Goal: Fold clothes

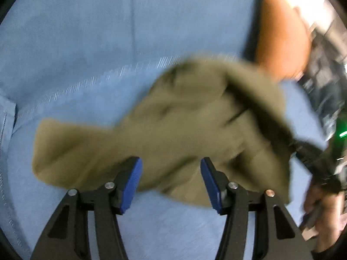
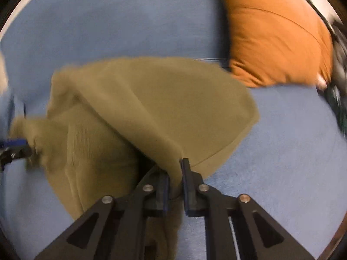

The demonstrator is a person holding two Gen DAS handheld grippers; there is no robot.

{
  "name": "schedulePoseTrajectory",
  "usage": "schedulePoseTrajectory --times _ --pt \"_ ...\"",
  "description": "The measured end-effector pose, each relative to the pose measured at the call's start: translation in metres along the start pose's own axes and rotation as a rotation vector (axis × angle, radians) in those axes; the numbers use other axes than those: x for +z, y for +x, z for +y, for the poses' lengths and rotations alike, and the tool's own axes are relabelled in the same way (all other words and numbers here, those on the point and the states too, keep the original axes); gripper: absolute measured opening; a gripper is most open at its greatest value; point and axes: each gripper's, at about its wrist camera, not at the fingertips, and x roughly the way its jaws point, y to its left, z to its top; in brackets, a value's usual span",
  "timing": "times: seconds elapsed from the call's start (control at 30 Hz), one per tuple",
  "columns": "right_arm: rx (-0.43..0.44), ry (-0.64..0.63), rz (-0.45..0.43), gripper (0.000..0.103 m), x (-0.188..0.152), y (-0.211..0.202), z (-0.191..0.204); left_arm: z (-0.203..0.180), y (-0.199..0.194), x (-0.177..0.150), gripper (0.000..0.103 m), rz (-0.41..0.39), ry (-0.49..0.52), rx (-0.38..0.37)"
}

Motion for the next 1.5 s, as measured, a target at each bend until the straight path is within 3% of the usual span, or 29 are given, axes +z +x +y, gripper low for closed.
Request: schedulePoseTrajectory --times 0.07,0.17,0.27,0.43,0.5,0.53,0.7,0.77,0.83,1.03,1.1,1.2,1.27,1.3,1.37,1.47,1.5 --pt "-0.01 0.066 -0.036 0.008 0.004 -0.007 -0.01 0.0 -0.009 0.005 0.056 -0.073 0.005 0.007" --pt "0.025 0.234 -0.151 0.008 0.008 -0.042 -0.05 0.008 -0.003 0.005 0.056 -0.078 -0.051 0.041" --pt "0.007 0.458 -0.122 0.008 -0.013 -0.037 -0.108 0.018 0.011 0.002 0.056 -0.042 -0.099 0.063" --pt "-0.023 0.832 -0.069 0.009 -0.047 -0.03 -0.203 0.02 0.05 -0.014 0.055 0.129 -0.154 0.008" --pt "-0.036 0.98 -0.047 0.011 -0.06 -0.027 -0.241 0.01 0.049 -0.014 0.055 0.121 -0.143 -0.045" --pt "-0.05 1.009 -0.04 0.012 -0.067 -0.028 -0.241 0.003 0.046 -0.012 0.056 0.111 -0.131 -0.072" --pt "0.066 0.936 -0.021 0.016 -0.056 -0.025 -0.192 -0.014 0.043 -0.011 0.056 0.092 -0.124 -0.153" --pt "0.113 0.906 -0.014 0.033 -0.051 -0.023 -0.172 -0.021 0.041 -0.013 0.056 0.084 -0.109 -0.154" --pt "0.159 0.875 -0.007 0.043 -0.047 -0.022 -0.153 -0.025 0.04 -0.014 0.056 0.085 -0.101 -0.159" --pt "0.296 0.782 0.015 0.046 -0.033 -0.017 -0.094 -0.029 0.04 -0.013 0.056 0.082 -0.107 -0.153" --pt "0.341 0.752 0.022 0.052 -0.028 -0.016 -0.074 -0.029 0.043 -0.012 0.056 0.083 -0.103 -0.153" --pt "0.45 0.812 0.081 0.058 -0.018 0.027 -0.078 -0.038 0.052 -0.014 0.056 0.1 -0.057 -0.153" --pt "0.516 0.887 0.072 0.057 -0.018 0.037 -0.089 -0.048 0.063 -0.018 0.056 0.121 0.002 -0.11" --pt "0.549 0.924 0.067 0.055 -0.018 0.042 -0.094 -0.053 0.066 -0.02 0.056 0.122 0.027 -0.093" --pt "0.584 0.941 -0.03 0.008 -0.012 0.027 -0.107 -0.064 0.071 -0.022 0.056 0.118 0.079 -0.082" --pt "0.634 0.965 -0.176 0.008 -0.002 0.006 -0.128 -0.074 0.076 -0.022 0.056 0.113 0.109 -0.117" --pt "0.611 0.986 -0.226 0.008 -0.006 -0.002 -0.139 -0.077 0.078 -0.022 0.056 0.109 0.124 -0.107"
